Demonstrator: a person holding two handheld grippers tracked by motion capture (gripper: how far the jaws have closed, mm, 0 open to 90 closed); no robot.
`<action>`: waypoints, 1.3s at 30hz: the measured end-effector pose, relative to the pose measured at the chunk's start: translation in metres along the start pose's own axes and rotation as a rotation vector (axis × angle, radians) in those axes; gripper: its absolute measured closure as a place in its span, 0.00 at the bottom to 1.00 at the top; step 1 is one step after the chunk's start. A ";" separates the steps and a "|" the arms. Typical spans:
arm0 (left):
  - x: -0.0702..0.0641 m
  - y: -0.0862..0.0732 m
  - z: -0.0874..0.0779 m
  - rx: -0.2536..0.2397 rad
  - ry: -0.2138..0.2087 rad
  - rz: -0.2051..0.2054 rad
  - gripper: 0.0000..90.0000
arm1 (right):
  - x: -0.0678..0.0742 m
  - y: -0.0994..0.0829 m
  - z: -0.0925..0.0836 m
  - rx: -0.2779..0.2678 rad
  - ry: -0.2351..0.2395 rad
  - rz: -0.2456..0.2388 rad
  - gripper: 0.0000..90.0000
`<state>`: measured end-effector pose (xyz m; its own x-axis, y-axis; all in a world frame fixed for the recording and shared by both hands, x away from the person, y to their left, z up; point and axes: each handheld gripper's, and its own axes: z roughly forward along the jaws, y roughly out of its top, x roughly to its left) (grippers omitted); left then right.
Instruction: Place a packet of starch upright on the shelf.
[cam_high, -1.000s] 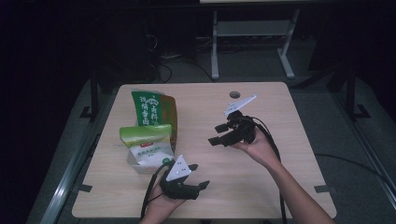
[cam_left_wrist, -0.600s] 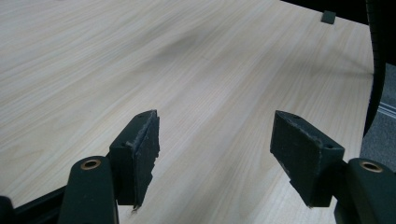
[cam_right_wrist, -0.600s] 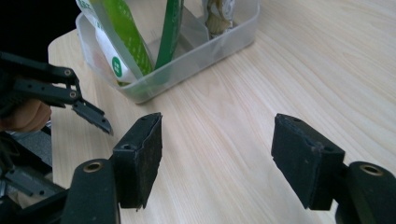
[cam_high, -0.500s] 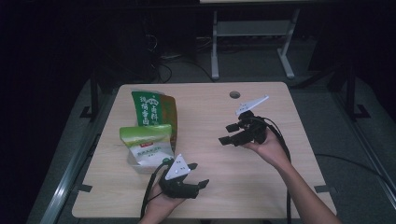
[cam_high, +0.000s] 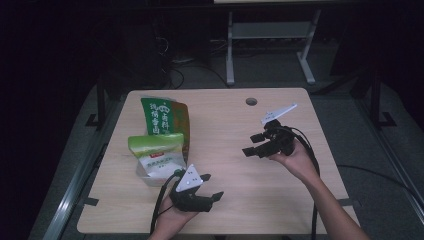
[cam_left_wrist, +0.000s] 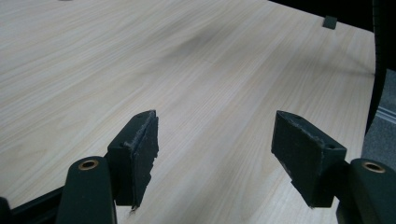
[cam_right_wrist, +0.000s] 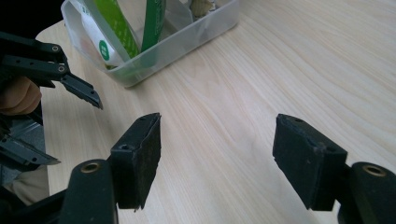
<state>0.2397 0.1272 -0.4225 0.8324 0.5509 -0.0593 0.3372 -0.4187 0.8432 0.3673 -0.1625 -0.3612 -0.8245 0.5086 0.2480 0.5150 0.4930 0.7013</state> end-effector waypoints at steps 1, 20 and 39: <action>0.000 0.000 0.000 0.001 0.001 0.001 0.35 | 0.000 -0.001 -0.001 0.001 -0.003 0.003 0.35; 0.001 0.000 0.001 -0.001 0.004 0.001 0.34 | -0.010 -0.036 -0.026 -0.042 -0.031 0.063 0.34; 0.001 -0.002 0.003 -0.001 0.005 0.003 0.33 | -0.020 -0.092 -0.042 -0.065 -0.052 0.148 0.33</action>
<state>0.2411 0.1263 -0.4258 0.8315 0.5529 -0.0543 0.3343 -0.4199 0.8437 0.3268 -0.2474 -0.4029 -0.7269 0.6088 0.3177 0.6118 0.3641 0.7022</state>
